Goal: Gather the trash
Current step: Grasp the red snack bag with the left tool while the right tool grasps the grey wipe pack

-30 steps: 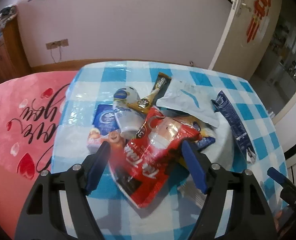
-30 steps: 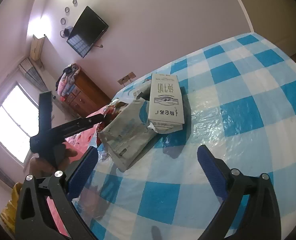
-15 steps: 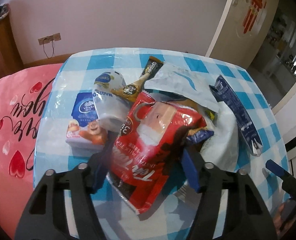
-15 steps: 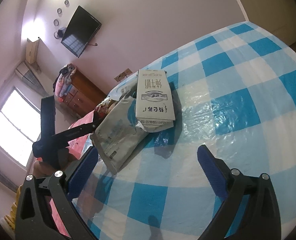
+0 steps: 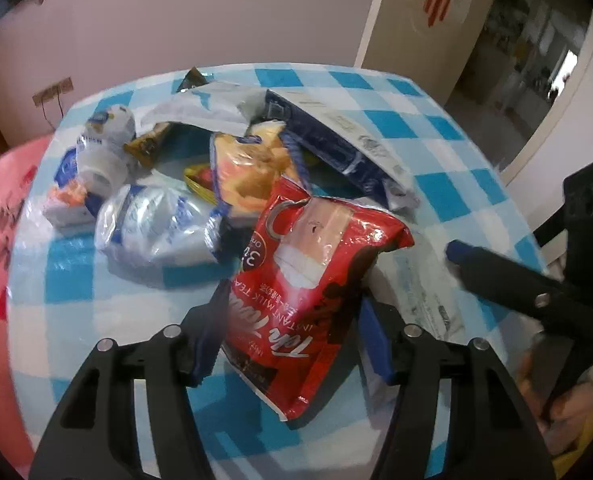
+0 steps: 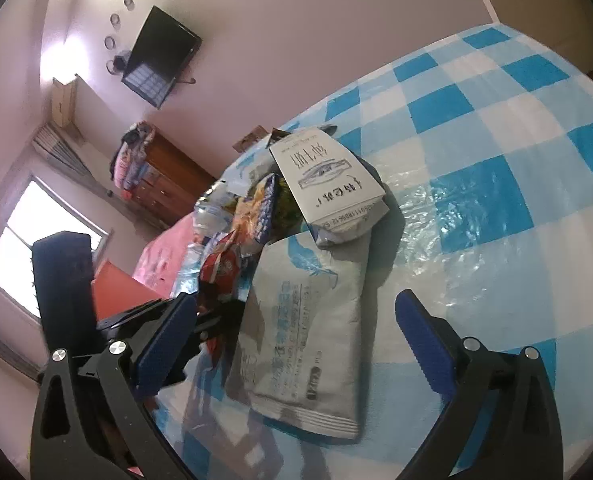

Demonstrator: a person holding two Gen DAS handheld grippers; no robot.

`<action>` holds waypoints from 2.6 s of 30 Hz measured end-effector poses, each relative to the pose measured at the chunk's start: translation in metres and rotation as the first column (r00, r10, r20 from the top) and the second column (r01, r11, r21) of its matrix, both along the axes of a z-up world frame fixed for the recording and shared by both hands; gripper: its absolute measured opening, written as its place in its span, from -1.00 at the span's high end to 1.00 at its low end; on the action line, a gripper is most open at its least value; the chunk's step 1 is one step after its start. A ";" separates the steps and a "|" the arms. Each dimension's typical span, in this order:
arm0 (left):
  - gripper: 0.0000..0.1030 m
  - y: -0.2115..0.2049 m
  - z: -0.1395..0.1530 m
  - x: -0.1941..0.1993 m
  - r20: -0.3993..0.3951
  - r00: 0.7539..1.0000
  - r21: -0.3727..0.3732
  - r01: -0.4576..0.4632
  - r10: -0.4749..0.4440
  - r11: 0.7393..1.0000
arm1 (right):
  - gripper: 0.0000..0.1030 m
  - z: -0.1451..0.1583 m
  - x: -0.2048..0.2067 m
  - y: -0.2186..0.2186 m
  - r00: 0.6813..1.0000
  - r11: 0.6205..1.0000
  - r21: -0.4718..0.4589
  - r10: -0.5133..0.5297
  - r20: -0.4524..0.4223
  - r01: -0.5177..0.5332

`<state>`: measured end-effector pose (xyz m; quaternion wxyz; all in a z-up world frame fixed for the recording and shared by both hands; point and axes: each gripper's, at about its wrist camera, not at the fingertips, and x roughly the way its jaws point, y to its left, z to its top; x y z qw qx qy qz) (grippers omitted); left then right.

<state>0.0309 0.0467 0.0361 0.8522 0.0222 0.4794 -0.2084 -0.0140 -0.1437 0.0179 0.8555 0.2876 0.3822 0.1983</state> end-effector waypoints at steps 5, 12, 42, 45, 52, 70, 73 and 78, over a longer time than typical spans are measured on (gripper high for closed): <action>-0.19 0.004 -0.001 -0.004 0.001 0.999 -0.035 -0.032 0.033 0.999 | -0.90 -0.001 -0.001 0.011 1.000 0.996 -0.083 0.015 0.002 -0.015; -0.19 0.016 -0.001 -0.008 0.007 0.998 -0.092 -0.067 0.068 0.993 | -0.90 -0.003 -0.002 0.025 0.999 0.988 -0.153 0.036 0.008 -0.034; -0.14 0.086 -0.001 -0.052 0.034 0.967 -0.148 -0.246 0.254 0.958 | -0.42 -0.003 -0.003 0.080 0.999 0.851 -0.524 0.048 0.016 -0.032; -0.14 0.088 -0.001 -0.058 0.034 0.967 -0.151 -0.245 0.252 0.958 | -0.35 -0.003 -0.004 0.078 0.998 0.854 -0.519 0.056 0.019 -0.039; -0.14 0.093 -0.002 -0.068 0.034 0.967 -0.165 -0.245 0.254 0.955 | -0.25 0.000 -0.016 0.074 0.996 0.878 -0.475 0.082 0.037 -0.054; -0.14 0.102 0.027 -0.095 0.107 0.964 -0.211 -0.216 0.242 0.953 | -0.23 0.041 -0.046 0.067 0.993 0.934 -0.355 0.081 0.091 -0.044; -0.14 0.109 0.042 -0.101 0.139 0.958 -0.227 -0.217 0.252 0.949 | -0.23 0.054 -0.045 0.072 0.991 0.946 -0.318 0.098 0.096 -0.062; -0.14 0.131 0.074 -0.110 0.200 0.937 -0.260 -0.232 0.287 0.937 | -0.23 0.084 -0.041 0.091 0.983 0.957 -0.268 0.143 0.117 -0.108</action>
